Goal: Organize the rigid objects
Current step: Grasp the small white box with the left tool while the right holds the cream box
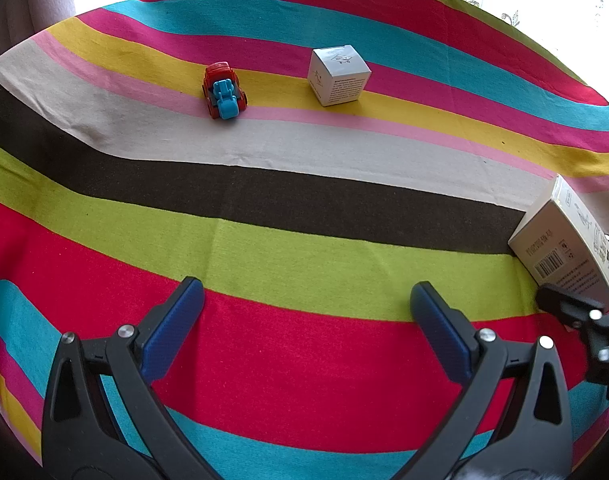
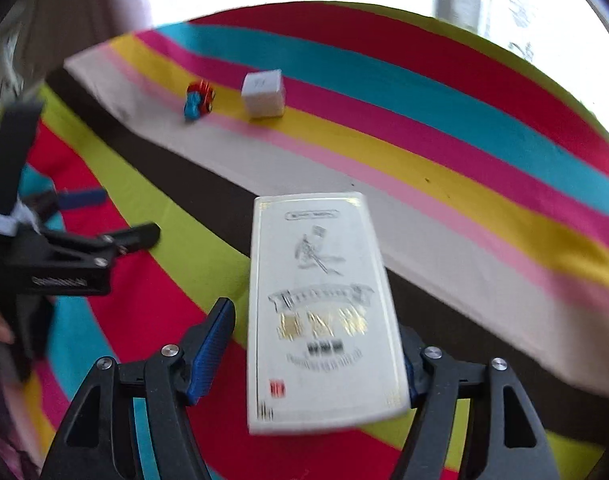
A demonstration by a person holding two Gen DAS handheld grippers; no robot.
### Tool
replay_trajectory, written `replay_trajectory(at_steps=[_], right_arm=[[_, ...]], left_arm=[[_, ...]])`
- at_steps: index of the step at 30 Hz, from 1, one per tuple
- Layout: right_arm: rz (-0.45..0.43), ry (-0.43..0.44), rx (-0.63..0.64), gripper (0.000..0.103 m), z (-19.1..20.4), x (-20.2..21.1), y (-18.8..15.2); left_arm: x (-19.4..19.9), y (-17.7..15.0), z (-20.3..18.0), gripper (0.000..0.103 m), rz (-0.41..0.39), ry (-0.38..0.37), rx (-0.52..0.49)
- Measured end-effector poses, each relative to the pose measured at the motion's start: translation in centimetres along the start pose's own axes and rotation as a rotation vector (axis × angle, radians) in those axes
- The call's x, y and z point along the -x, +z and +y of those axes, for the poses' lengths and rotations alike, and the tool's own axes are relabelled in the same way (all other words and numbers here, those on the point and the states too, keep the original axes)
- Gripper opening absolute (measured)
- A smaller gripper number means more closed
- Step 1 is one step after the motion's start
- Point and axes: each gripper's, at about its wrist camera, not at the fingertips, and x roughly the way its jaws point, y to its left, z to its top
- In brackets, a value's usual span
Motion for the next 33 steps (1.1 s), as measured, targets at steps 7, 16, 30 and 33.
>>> replay_trajectory(at_steps=[7, 16, 30, 33], right_arm=[[-0.041, -0.012, -0.007, 0.052, -0.9, -0.4, -0.1], [-0.076, -0.074, -0.048, 0.052, -0.8, -0.1, -0.7], [-0.074, -0.055, -0.091, 0.053, -1.3, -0.2, -0.6], [-0.074, -0.05, -0.095, 0.053, -1.2, -0.3, -0.5]], left_arm=[[0.0, 0.0, 0.0, 0.103, 0.001, 0.002, 0.0], [-1.2, 2.2, -1.2, 0.103, 0.077, 0.022, 0.016], [-8.6, 13.7, -3.5, 0.1, -0.042, 0.062, 0.069], [-9.6, 14.5, -3.5, 0.076, -0.028, 0.036, 0.085]])
